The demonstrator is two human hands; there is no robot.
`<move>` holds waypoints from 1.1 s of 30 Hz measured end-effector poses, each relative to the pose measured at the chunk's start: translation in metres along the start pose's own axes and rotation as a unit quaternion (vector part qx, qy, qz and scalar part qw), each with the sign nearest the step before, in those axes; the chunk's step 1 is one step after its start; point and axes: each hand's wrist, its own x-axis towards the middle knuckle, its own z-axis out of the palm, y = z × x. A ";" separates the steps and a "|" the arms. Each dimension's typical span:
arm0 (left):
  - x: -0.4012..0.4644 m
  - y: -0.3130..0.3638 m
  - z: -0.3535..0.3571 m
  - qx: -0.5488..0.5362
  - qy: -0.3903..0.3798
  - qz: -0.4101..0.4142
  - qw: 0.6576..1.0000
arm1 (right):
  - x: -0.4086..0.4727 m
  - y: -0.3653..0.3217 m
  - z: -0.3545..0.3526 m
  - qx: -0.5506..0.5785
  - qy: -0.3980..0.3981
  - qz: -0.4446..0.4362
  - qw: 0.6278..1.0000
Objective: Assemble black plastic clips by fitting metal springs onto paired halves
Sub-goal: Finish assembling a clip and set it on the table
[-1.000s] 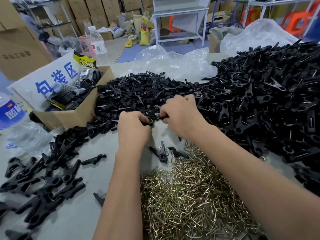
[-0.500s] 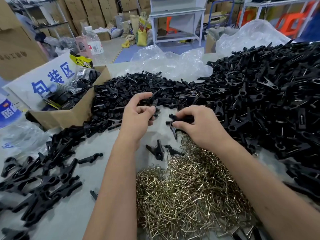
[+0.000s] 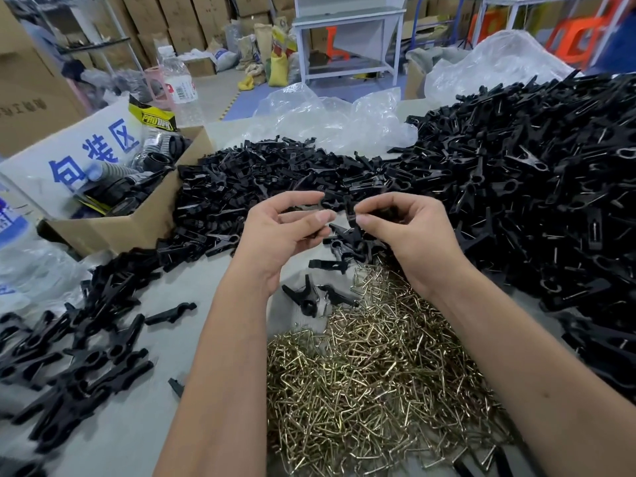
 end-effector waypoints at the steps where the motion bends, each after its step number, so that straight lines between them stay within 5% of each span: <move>1: 0.000 0.000 0.002 0.012 -0.004 0.002 1.000 | -0.001 0.000 0.001 0.015 -0.007 0.007 1.000; 16: 0.000 -0.004 0.004 0.015 -0.043 0.014 0.999 | -0.005 0.002 0.006 -0.123 -0.036 -0.041 0.991; 33: -0.003 -0.003 0.007 0.036 -0.067 0.015 0.997 | -0.008 -0.001 0.005 -0.123 -0.033 -0.049 0.991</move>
